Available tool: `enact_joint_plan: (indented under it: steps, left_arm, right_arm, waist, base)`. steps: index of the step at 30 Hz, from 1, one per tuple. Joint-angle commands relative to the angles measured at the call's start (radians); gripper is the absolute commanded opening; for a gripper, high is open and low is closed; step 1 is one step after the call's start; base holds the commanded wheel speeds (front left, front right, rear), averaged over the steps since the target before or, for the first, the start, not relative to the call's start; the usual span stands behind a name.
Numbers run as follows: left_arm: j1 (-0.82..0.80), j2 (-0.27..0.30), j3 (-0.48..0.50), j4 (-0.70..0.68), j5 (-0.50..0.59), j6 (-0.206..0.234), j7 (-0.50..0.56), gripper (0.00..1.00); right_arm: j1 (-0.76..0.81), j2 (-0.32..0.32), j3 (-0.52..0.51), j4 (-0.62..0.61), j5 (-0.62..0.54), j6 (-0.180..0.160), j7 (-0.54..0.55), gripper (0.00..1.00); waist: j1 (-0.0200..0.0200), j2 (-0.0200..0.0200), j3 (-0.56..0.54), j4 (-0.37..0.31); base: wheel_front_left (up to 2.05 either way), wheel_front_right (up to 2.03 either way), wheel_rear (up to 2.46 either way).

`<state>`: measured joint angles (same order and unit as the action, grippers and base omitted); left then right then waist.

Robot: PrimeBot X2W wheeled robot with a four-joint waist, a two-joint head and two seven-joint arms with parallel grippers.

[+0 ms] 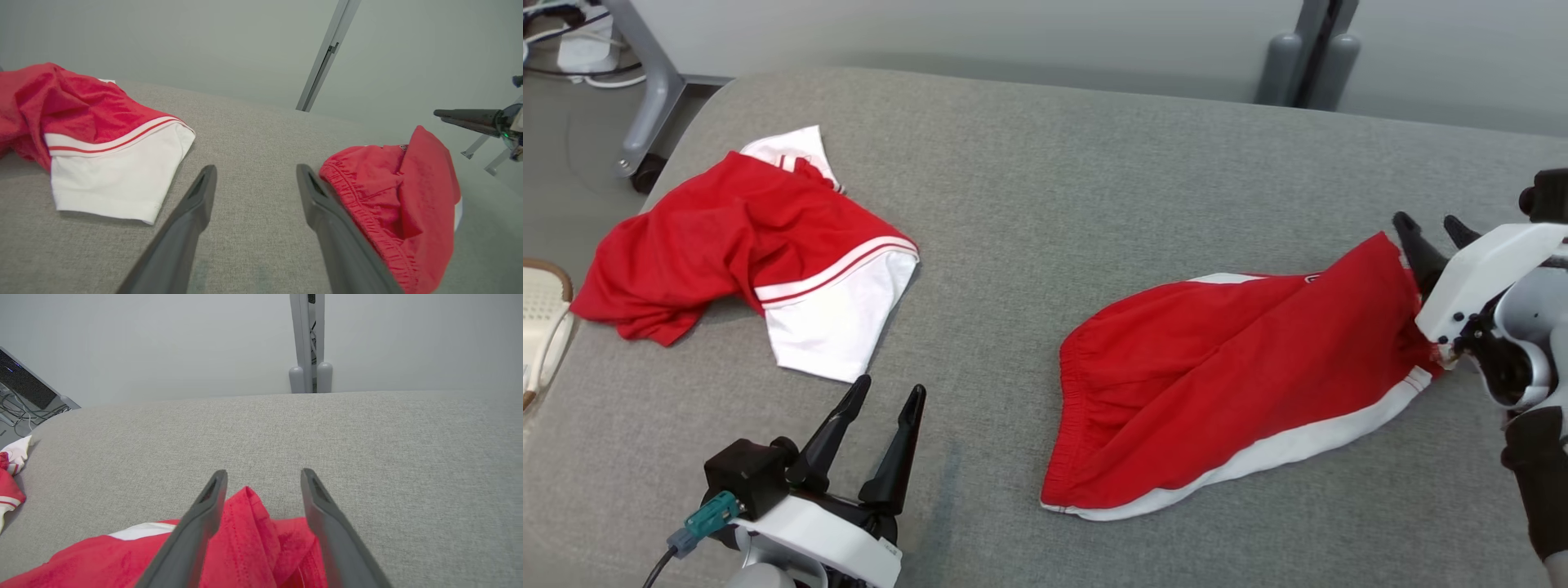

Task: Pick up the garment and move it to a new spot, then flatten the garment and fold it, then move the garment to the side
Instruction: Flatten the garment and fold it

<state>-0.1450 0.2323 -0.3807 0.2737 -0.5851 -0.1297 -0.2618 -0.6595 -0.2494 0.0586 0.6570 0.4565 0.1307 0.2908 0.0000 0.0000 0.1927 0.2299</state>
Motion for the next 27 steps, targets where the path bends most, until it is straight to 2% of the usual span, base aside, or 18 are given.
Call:
enact_joint_plan:
  steps: [1, 8, 15, 20, 24, 27]
  left_arm:
    - [-0.004, 0.004, 0.006, -0.004, 0.007, -0.002, -0.005, 1.0]
    - [0.028, 0.013, 0.038, -0.026, 0.036, -0.002, -0.004, 1.0]
    - [0.056, 0.02, 0.087, -0.038, 0.062, -0.002, -0.004, 1.0]
    - [0.073, 0.007, 0.122, -0.062, 0.081, -0.002, -0.005, 1.0]
    - [0.09, -0.011, 0.135, -0.064, 0.093, -0.002, -0.004, 1.0]
    - [0.099, -0.002, 0.113, -0.044, 0.083, -0.002, -0.003, 1.0]
  right_arm:
    - [-0.006, -0.002, 0.009, 0.012, 0.003, 0.0, -0.039, 1.0]
    - [0.046, -0.015, 0.073, -0.014, 0.054, 0.0, -0.28, 1.0]
    - [0.157, -0.039, 0.085, -0.096, 0.049, 0.0, -0.41, 1.0]
    - [0.278, -0.03, 0.048, -0.195, 0.02, 0.0, -0.471, 1.0]
    - [0.39, 0.005, 0.019, -0.277, 0.005, 0.0, -0.488, 1.0]
    - [0.46, 0.043, 0.011, -0.32, 0.005, 0.0, -0.49, 1.0]
  waist:
    - [0.0, 0.0, -0.015, -0.018]
    - [0.0, 0.0, -0.06, -0.082]
    - [0.0, 0.0, -0.091, -0.146]
    - [0.0, 0.0, -0.11, -0.193]
    - [0.0, 0.0, -0.114, -0.212]
    - [0.0, 0.0, -0.112, -0.219]
  base:
    - [0.0, 0.0, 0.0]
    - [0.0, 0.0, 0.0]
    - [0.0, 0.0, 0.0]
    - [0.0, 0.0, 0.0]
    - [0.0, 0.0, 0.0]
    - [0.0, 0.0, 0.0]
